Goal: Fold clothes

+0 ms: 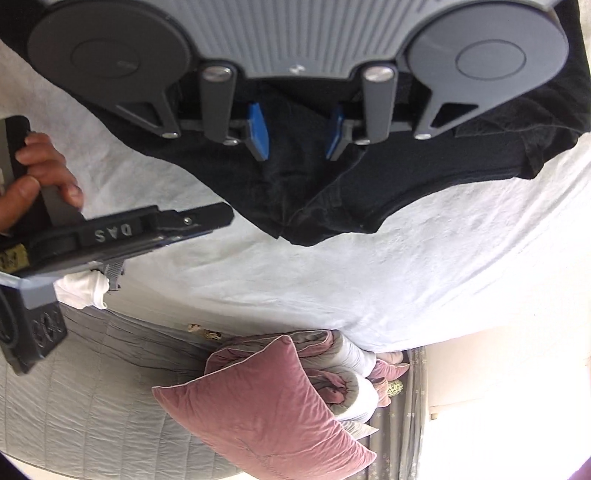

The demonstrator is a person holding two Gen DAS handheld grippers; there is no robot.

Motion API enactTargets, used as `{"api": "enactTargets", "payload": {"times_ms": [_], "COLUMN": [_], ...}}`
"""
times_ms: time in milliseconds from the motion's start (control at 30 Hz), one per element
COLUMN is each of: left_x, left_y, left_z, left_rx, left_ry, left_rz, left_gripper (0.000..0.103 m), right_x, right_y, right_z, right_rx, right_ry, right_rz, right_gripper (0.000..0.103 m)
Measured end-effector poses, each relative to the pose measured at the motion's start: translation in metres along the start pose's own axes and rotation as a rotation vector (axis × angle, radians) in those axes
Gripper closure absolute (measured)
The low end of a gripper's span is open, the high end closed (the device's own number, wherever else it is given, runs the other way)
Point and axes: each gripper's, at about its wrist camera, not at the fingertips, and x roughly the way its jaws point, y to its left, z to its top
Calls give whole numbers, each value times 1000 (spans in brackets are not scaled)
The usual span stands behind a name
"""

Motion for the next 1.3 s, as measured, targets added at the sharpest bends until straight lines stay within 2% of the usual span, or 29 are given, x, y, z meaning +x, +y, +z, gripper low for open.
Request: {"api": "enactTargets", "payload": {"times_ms": [67, 167, 300, 467, 767, 1133, 1300], "left_x": [14, 18, -2, -34, -110, -219, -261], "left_y": [2, 2, 2, 8, 7, -13, -8], "left_z": [-5, -13, -13, -22, -45, -80, -105], "left_rx": [-18, -24, -41, -64, -87, -147, -281], "left_ry": [39, 29, 28, 35, 59, 39, 43], "left_rz": [14, 27, 40, 64, 108, 132, 117], "left_gripper": [68, 68, 67, 62, 55, 47, 45], "right_x": [-1, 3, 6, -10, -61, -136, -167], "right_y": [5, 7, 4, 11, 41, 105, 126], "right_z": [-5, -13, -18, -17, -22, -63, -92], "right_rx": [-20, -30, -3, 16, 28, 15, 1], "right_ry": [6, 27, 40, 30, 53, 90, 111], "right_rz": [8, 3, -14, -21, -57, -51, -46], "right_gripper": [63, 63, 63, 63, 61, 53, 50]}}
